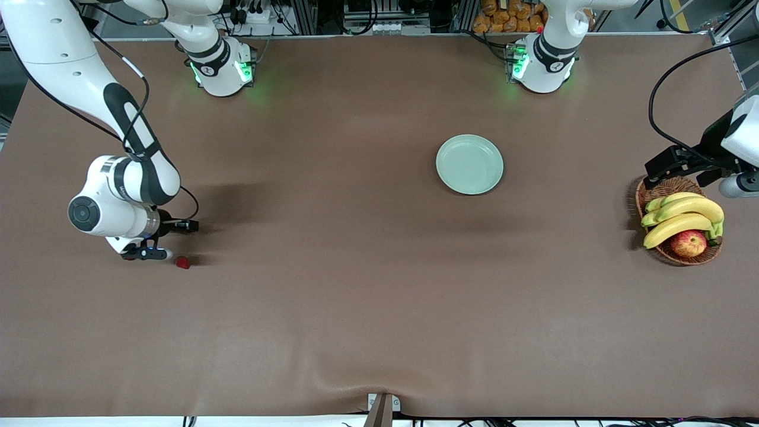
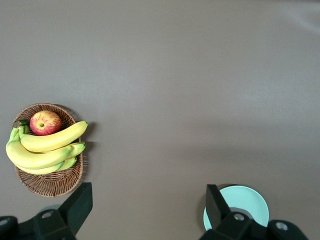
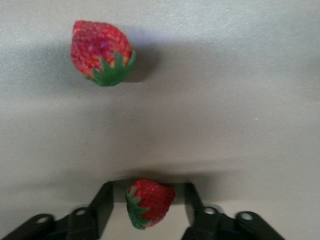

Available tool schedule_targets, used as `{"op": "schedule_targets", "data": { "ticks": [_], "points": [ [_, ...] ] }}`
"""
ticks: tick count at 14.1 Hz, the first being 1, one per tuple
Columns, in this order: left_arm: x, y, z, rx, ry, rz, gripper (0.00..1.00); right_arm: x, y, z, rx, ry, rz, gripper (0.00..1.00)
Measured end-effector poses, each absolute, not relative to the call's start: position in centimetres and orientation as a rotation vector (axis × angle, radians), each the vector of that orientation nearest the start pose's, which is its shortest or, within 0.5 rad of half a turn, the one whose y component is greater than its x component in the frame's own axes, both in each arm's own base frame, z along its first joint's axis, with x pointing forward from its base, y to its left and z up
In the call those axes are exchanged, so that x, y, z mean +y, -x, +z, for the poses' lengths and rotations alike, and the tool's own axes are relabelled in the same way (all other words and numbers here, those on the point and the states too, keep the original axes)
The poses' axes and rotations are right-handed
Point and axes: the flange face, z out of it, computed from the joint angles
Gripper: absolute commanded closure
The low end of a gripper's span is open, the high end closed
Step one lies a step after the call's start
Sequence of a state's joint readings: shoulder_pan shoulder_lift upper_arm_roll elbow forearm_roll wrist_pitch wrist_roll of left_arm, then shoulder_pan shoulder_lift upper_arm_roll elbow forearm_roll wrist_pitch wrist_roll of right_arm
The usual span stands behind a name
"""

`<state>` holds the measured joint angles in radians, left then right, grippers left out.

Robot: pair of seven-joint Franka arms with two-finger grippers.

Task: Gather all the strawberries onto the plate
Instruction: 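Grasp the first strawberry with the right gripper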

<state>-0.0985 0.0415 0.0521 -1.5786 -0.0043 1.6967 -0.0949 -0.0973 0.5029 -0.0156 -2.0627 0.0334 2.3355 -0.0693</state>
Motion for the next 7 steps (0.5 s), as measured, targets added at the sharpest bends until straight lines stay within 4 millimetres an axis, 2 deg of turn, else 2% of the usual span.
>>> {"op": "schedule_targets", "data": {
  "ticks": [5,7],
  "points": [
    [-2.9,-57.9,60.7,-0.074,3.146,-0.116,0.00,-6.3,-56.0,17.5,0.106,3.080,0.370,1.00],
    [-2.9,-58.0,60.5,-0.074,3.146,-0.109,0.00,-5.7,-56.3,18.8,0.090,3.080,0.354,1.00]
  ]
}}
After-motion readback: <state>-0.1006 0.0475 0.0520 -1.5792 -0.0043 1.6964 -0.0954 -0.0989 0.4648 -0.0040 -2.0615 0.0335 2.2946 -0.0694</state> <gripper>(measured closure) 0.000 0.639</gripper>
